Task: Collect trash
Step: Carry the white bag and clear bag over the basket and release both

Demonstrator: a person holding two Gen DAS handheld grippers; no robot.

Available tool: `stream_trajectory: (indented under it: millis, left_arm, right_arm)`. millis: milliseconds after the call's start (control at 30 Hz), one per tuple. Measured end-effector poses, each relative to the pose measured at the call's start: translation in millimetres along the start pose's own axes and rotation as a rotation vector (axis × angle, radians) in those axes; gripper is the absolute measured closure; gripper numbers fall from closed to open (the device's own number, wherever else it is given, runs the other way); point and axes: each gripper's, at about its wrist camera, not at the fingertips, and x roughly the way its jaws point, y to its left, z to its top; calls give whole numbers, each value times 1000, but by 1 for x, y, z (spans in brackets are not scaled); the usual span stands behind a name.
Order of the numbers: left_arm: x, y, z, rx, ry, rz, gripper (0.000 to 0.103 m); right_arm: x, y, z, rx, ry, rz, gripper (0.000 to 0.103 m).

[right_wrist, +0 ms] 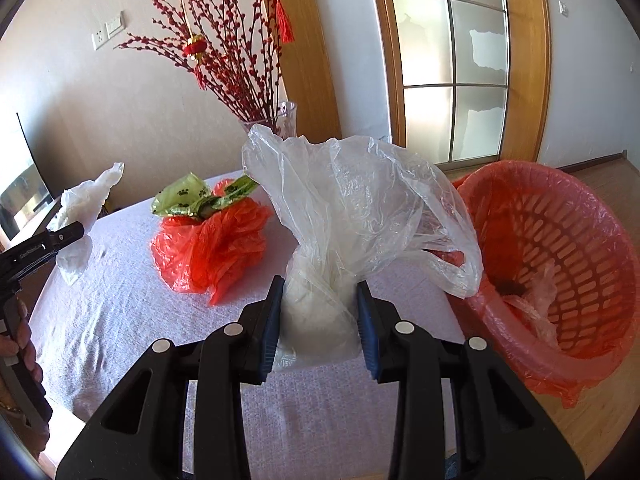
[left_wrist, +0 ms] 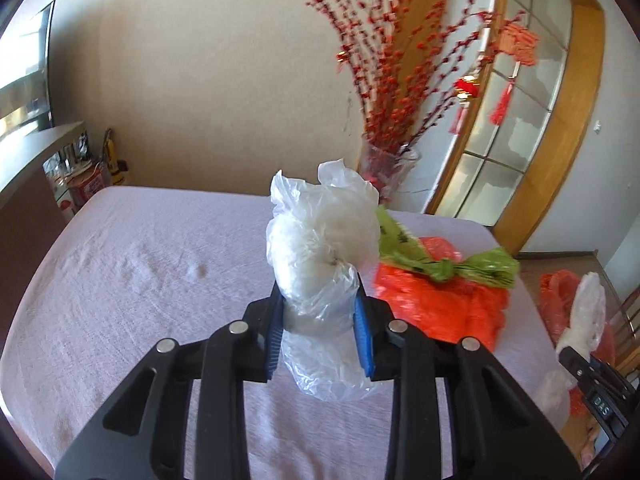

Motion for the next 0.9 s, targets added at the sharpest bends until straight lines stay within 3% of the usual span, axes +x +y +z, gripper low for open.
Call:
stream_trajectory:
  millis: [400, 900]
  left_arm:
    - [-38, -85, -10, 126, -33, -172, 72]
    - [-40, -176, -34, 232, -7, -339, 72]
  right_arm:
    - [-33, -26, 7, 36, -74, -35, 68]
    - [-72, -84, 10, 122, -164, -119, 68]
